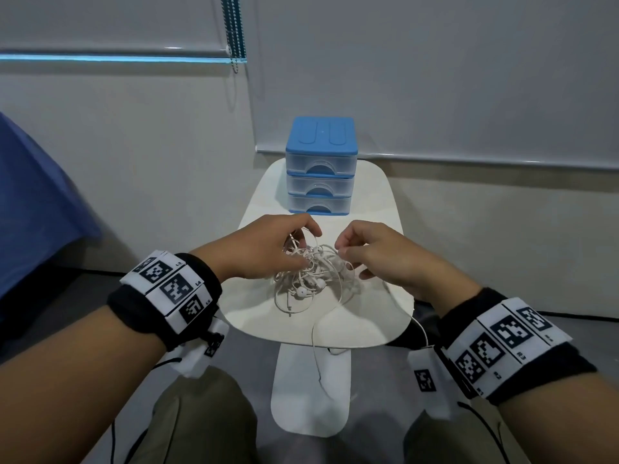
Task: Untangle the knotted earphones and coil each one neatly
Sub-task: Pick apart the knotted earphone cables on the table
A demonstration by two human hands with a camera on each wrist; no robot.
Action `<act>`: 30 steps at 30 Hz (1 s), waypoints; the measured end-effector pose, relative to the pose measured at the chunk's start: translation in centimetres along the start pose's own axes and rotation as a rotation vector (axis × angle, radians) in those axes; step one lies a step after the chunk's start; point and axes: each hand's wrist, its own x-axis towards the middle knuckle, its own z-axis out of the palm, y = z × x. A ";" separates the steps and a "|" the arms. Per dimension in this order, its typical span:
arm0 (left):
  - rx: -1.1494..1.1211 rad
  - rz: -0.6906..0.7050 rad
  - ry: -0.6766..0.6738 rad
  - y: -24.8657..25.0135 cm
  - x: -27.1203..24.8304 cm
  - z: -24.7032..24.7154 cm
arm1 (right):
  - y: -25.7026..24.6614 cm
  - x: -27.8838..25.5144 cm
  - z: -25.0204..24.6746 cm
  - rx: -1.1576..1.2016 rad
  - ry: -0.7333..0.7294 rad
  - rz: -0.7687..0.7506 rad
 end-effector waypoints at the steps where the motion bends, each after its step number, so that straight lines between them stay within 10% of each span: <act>1: 0.023 -0.006 -0.009 0.1 0.1 0.1 | 0.3 0.0 0.0 -0.037 0.000 0.014; 14: 0.058 -0.074 0.008 0.3 1.1 0.3 | 1.1 -0.6 2.9 -0.461 0.035 0.158; 30: -0.109 -0.028 -0.020 -0.5 -0.3 -0.5 | -1.5 0.4 -1.6 -0.217 0.113 -0.067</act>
